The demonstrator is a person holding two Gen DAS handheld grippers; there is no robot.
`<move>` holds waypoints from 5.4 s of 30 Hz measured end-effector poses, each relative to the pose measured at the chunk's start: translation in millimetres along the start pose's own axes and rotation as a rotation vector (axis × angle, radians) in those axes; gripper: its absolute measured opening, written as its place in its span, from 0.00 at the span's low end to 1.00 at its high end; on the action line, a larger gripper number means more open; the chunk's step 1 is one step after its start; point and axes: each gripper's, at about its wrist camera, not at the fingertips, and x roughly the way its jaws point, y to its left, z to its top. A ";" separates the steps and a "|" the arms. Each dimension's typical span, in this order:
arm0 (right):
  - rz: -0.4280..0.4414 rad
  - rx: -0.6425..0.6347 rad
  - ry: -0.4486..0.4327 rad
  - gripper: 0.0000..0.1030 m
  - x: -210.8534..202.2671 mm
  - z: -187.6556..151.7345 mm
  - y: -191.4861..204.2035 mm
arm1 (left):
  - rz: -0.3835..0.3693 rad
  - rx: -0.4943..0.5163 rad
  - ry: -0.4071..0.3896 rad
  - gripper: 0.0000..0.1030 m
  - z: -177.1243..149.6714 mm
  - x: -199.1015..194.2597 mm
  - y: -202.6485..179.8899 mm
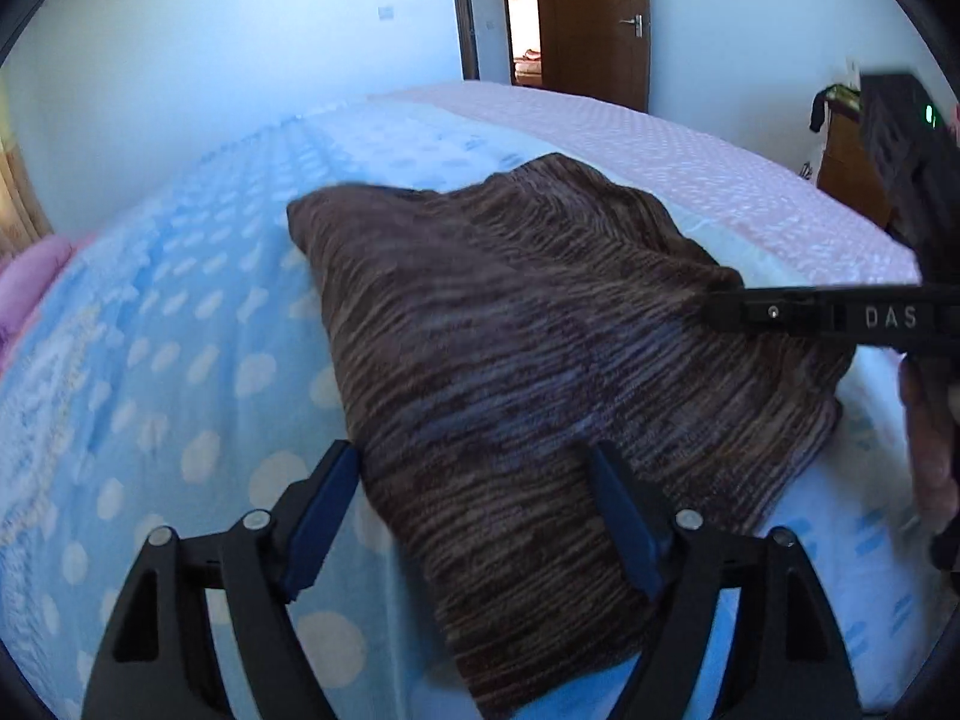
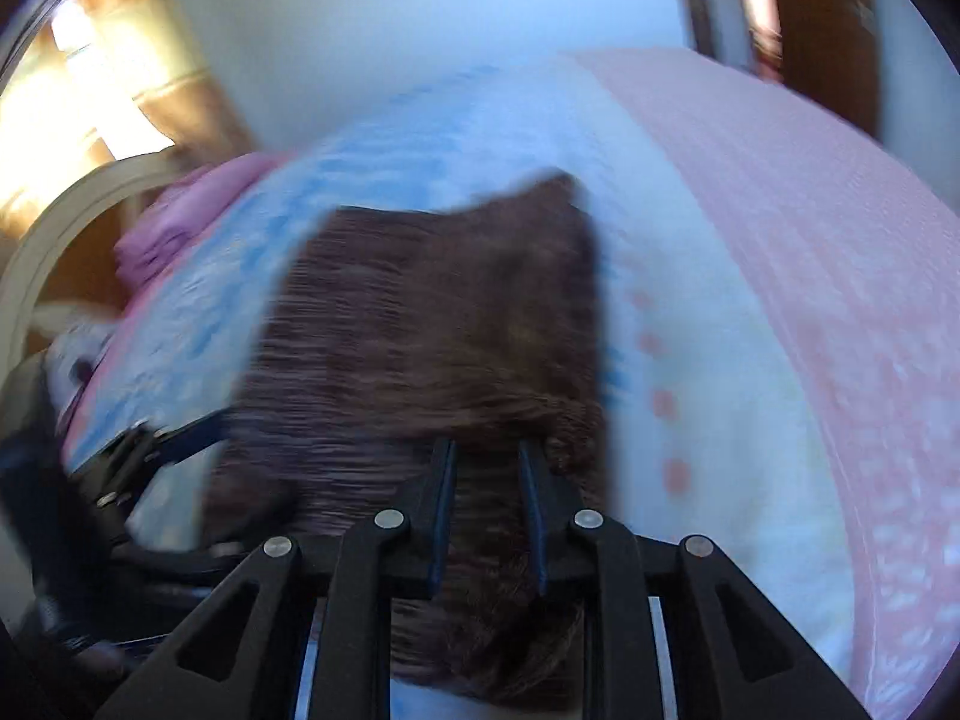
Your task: Fold small clothes
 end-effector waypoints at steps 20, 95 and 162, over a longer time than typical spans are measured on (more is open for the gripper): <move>0.058 0.130 0.017 0.23 27.7 62.8 -61.4 | -0.081 -0.238 0.036 0.93 -10.2 4.0 36.6; 0.513 -0.207 0.014 0.11 37.6 28.7 236.0 | 0.178 -0.296 -0.005 0.16 -112.7 -176.1 127.1; 0.452 -0.476 0.351 0.22 42.2 -148.0 304.6 | 0.320 -0.534 0.074 0.35 -225.8 -213.1 184.8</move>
